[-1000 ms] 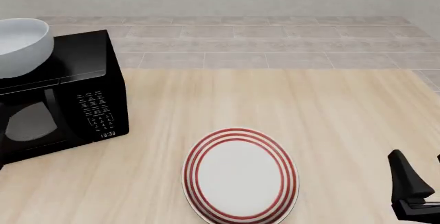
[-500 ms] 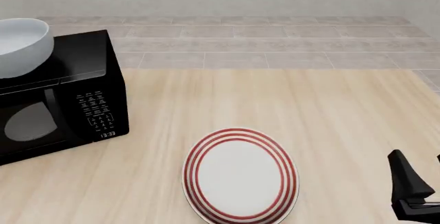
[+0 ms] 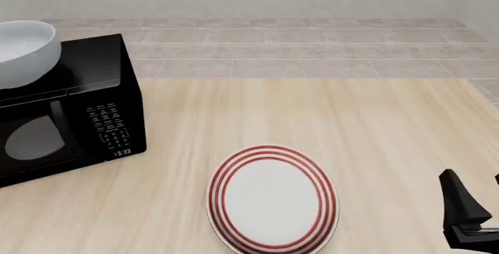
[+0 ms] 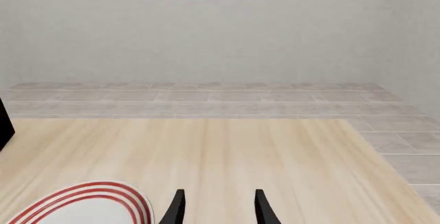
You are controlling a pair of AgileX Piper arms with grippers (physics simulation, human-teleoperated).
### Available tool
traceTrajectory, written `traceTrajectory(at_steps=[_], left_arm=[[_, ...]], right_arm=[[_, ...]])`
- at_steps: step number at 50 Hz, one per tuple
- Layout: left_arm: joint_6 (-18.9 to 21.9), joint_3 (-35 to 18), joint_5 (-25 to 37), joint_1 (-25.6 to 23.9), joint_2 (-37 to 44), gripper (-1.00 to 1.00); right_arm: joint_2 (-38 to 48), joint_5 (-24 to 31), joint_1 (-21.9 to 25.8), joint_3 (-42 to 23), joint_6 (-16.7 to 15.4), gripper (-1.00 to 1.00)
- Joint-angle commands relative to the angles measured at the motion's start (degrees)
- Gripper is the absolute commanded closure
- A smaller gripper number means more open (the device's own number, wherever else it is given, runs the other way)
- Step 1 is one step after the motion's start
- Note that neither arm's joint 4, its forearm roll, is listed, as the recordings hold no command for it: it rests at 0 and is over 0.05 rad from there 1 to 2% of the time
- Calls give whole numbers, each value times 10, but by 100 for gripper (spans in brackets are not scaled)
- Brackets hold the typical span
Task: Pick up the white bowl and put it on the plate.
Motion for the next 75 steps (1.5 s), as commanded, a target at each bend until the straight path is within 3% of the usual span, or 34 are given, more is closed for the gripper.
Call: traceTrajectory(at_steps=[1,8,12,14,16,20,22,24,26,30,32,75], left_arm=[[67,-51,49,-9,48,-100],[109,-55,43,5,83,-100],[110,-76,49,4,114,-100],[121,-36,28,3,107,-100],[126,-74,52,2,131,-100],[133,-53,18,8,144,-100],[129,-95,41,8,165,-100],[126,-95,34,9,172,-100],[145,-49,-3,17,176,-100],[147,-78,-24,45,225,-100],[158,-67,-33,44,227,-100],[174,-40,-75,71,302,-100]], right_arm=[[1,-3,0,1,0,-100],[2,-4,0,2,0,-100],[2,-4,0,2,0,-100],[2,-3,0,2,0,-100],[2,-4,0,2,0,-100],[2,-4,0,2,0,-100],[2,-3,0,2,0,-100],[2,-3,0,2,0,-100],[2,-3,0,2,0,-100],[2,-4,0,2,0,-100],[2,-4,0,2,0,-100],[2,-3,0,2,0,-100]])
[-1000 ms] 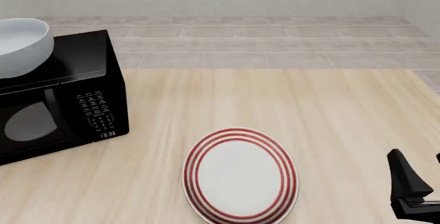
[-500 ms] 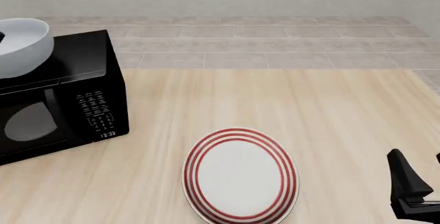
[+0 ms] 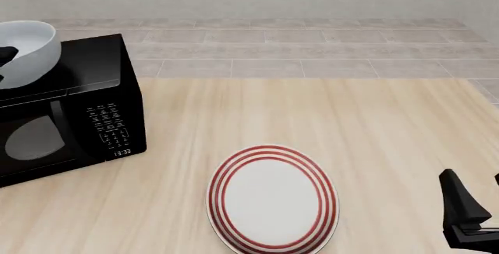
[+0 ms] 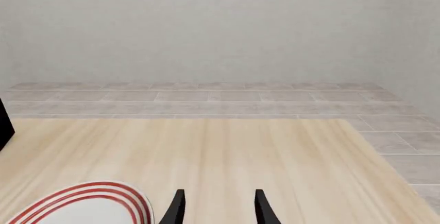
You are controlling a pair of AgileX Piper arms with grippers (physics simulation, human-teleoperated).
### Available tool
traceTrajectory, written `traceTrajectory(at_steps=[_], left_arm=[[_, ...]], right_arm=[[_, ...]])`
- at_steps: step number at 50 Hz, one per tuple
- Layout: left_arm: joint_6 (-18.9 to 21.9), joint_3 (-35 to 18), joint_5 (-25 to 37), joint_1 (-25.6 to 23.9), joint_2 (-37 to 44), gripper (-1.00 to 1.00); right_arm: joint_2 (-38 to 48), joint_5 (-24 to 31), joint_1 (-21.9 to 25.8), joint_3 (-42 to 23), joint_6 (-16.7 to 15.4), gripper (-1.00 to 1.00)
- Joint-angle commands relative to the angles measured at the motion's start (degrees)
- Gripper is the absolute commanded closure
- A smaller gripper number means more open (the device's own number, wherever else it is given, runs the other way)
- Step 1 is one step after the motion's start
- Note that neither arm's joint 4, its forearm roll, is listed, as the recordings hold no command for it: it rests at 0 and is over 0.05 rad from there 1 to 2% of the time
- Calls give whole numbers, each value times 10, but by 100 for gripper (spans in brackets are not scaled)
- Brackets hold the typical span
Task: Pick up the white bowl and put it on the plate.
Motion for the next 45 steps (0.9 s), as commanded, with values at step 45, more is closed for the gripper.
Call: traceTrajectory(at_steps=[45], left_arm=[[21,31,-109,49,118,-100]], right_arm=[[-1,0,0,1,0,-100]])
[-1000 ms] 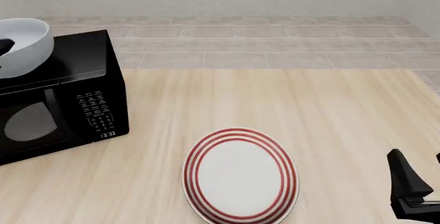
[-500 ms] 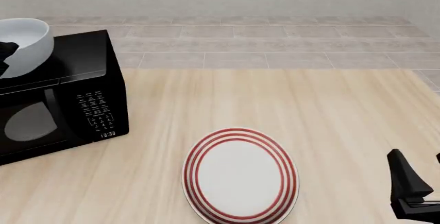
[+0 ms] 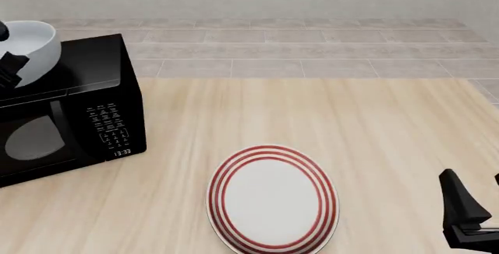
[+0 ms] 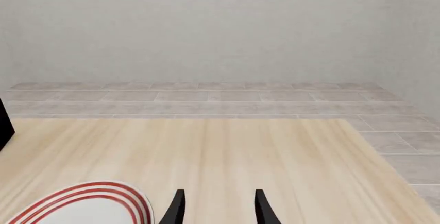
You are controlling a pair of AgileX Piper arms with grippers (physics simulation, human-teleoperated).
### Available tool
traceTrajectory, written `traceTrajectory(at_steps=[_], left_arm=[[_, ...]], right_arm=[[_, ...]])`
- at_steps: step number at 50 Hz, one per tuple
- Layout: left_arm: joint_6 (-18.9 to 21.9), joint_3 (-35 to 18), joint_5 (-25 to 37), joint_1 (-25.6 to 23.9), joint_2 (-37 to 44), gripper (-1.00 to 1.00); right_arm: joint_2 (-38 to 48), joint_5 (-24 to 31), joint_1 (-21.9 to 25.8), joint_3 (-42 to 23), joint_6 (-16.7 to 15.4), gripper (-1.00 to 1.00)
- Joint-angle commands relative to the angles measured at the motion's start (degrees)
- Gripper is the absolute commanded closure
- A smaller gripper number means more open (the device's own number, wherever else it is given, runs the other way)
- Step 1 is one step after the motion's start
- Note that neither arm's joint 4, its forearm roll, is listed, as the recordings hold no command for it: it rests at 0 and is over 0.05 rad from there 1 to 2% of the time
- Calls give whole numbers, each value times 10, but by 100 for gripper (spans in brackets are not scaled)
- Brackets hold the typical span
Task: Pick up the white bowl and put it on the plate.
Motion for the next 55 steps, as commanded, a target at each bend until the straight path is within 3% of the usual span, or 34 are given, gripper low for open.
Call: traceTrajectory(at_steps=[1,55], left_arm=[[6,24,-31,3,15,-100],[7,27,-115,27,115,-100]], right_arm=[[-1,0,0,1,0,-100],[-1,0,0,1,0,-100]])
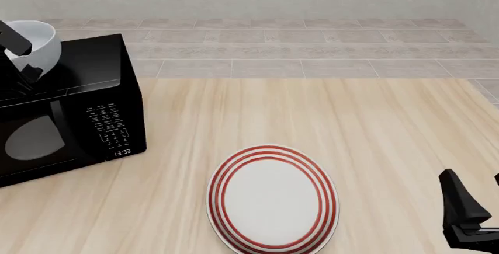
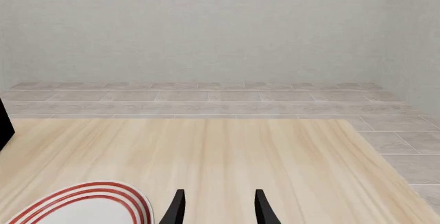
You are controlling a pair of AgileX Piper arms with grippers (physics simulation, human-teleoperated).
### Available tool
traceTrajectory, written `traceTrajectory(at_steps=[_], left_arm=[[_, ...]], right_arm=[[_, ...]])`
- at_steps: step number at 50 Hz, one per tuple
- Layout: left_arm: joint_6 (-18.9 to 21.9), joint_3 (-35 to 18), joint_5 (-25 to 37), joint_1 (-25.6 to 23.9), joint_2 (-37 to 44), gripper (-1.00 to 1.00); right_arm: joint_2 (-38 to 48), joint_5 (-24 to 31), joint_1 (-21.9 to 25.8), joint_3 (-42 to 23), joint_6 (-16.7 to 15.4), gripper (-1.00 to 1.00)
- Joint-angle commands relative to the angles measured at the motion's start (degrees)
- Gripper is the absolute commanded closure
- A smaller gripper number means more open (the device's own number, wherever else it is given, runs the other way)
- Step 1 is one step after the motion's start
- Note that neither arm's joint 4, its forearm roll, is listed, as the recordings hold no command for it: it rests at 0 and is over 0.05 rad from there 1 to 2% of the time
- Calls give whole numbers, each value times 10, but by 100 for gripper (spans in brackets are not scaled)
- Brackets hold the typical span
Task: Pick up the white bowl and put it on the plate.
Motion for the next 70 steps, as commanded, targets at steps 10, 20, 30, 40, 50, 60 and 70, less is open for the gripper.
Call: traceTrajectory(at_steps=[10,20,30,40,50,60,70], left_arm=[[1,17,-40,10,39,-100],[0,22,-37,7,40,-100],[3,28,-38,6,30,100],[17,20,-16,3,-4,100],[18,24,16,-13,-49,100],[15,40,49,-42,-105,100],[-37,5,137,-105,-166,100]], right_arm=[[-1,0,0,1,0,-100],[-1,0,0,1,0,-100],[-1,0,0,1,0,-100],[-1,0,0,1,0,-100],[-1,0,0,1,0,-100],[-1,0,0,1,0,-100],[-1,0,0,1,0,-100]])
